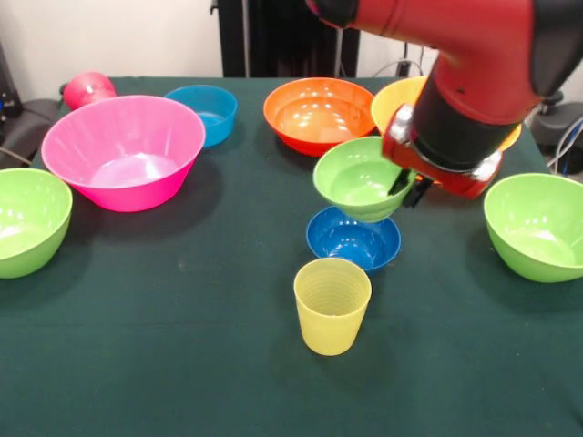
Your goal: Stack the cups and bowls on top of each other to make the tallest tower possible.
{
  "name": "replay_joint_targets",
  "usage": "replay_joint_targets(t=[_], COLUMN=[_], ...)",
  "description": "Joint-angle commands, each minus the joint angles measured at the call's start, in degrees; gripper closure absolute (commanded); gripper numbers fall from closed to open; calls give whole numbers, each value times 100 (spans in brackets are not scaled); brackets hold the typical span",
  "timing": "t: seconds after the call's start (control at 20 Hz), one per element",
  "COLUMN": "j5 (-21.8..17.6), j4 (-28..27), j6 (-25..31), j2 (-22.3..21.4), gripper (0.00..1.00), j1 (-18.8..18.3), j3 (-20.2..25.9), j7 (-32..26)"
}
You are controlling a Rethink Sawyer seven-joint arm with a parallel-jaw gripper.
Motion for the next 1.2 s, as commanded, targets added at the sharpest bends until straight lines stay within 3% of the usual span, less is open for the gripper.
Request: replay_joint_targets(t=[0.05, 0.35, 0.95, 1.2], j5=[-7, -94, 17, 148], j4=[-401, -600, -2903, -3212], j6=[1039, 1115, 2297, 2439], j2=[-42, 108, 1195, 1350], gripper=[100, 100, 100, 100], j1=[127, 99, -196, -149], j3=[255, 231, -274, -467], j7=[964, 872, 675, 684])
